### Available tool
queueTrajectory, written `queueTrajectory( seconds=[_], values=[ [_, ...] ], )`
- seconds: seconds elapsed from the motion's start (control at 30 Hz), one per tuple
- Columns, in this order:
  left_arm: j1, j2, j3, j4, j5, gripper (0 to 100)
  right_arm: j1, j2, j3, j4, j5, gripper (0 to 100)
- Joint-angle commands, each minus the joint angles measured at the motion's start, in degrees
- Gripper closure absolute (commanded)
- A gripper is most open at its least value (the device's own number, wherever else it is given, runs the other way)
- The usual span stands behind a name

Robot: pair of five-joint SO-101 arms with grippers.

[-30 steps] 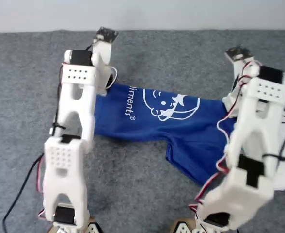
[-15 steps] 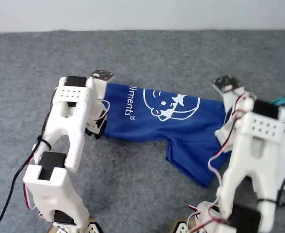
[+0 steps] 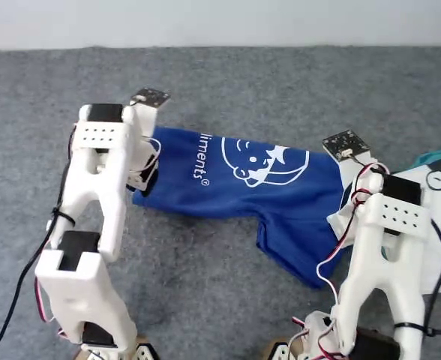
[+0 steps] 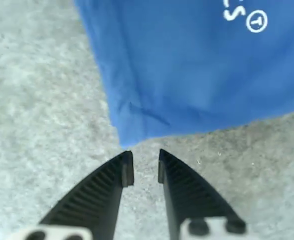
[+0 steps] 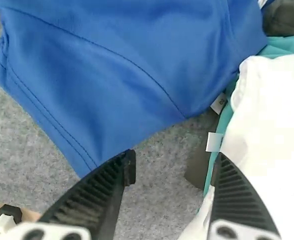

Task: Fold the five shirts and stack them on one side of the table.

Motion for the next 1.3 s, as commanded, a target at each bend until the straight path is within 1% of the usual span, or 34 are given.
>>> queueTrajectory(
  seconds=[0.0, 0.07, 0.17, 0.3, 0.43, 0.57, 0.73, 0.87, 0.93, 1.07, 1.13, 1.27],
  values=[
    [-0.70, 2.37, -2.51, -0.18, -2.64, 88, -0.13, -0.48, -0.26, -0.40, 0.35, 75.9],
    [-1.05, 5.54, -2.51, -1.14, -1.76, 87, -0.13, -0.48, -0.26, -0.40, 0.35, 75.9],
    [-1.32, 10.81, -4.62, -0.26, -1.23, 87, -0.13, -0.48, -0.26, -0.31, 0.35, 75.9],
    [-2.46, 17.32, -12.00, 4.04, -1.14, 87, -0.13, -0.48, -0.26, -0.31, 0.35, 76.0],
    [-4.75, 21.80, -21.05, 5.54, -1.14, 87, -0.48, -0.48, -0.26, 0.92, 0.35, 76.0],
    [-4.75, 21.89, -23.60, 5.63, -1.05, 87, -0.22, -0.48, -0.26, 1.80, 0.35, 76.0],
    [-2.64, 18.02, -19.82, 5.63, -1.05, 87, -0.22, -0.48, -0.26, 2.07, 0.35, 76.0],
    [-2.29, 12.66, -17.10, 5.63, -1.05, 87, -0.22, -0.48, -0.26, 2.07, 0.35, 76.0],
    [-2.73, 8.97, -14.11, 5.71, -1.14, 85, -0.22, -0.48, -0.26, 2.07, 0.35, 76.0],
    [-2.81, 3.60, -8.13, 5.54, -1.32, 69, -0.31, -0.48, -0.26, 2.07, 0.35, 76.0],
    [-2.81, 3.16, -6.99, 5.27, -1.49, 64, -0.31, -0.48, -0.26, 2.07, 0.35, 76.0],
    [-4.57, 6.86, -6.99, 1.49, -1.58, 64, -0.31, -0.48, -0.26, 2.07, 0.35, 76.0]
  ],
)
